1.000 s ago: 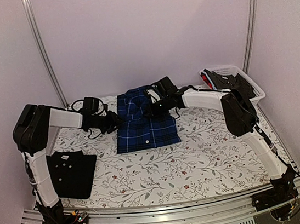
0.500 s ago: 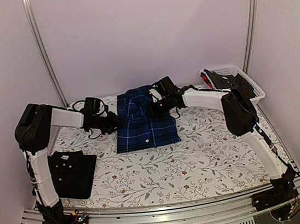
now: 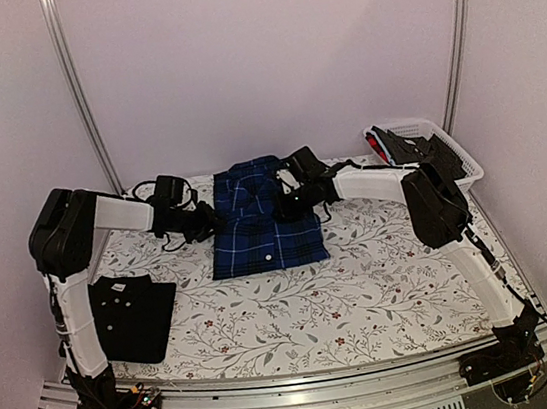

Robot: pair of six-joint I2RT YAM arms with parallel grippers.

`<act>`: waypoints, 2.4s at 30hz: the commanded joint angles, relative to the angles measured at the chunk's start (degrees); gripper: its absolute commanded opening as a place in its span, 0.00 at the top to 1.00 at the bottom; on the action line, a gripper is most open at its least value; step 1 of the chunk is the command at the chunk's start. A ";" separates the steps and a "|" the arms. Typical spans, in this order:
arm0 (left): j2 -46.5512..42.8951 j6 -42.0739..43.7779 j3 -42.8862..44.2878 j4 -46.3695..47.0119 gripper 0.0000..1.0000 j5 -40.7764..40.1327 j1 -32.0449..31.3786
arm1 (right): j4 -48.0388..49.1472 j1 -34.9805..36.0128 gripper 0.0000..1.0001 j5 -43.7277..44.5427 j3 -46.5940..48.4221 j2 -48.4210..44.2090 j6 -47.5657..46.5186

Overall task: Fold and stack the long sleeve shirts
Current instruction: Smooth out the 2/3-rectangle-folded shirt at the center of the board.

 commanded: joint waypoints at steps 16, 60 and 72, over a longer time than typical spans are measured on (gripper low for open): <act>-3.45 1.15 -2.12 2.81 1.00 -5.60 -0.26 | 0.42 -0.47 0.80 -0.47 -0.33 -2.63 -1.25; -15.84 0.99 -16.05 0.60 0.50 -5.31 -0.26 | 10.96 -7.53 0.45 -2.58 -46.44 -30.78 2.92; -22.83 -2.38 -29.01 1.48 0.62 -5.81 -4.35 | 11.10 0.05 0.67 -0.11 -48.51 -38.02 2.58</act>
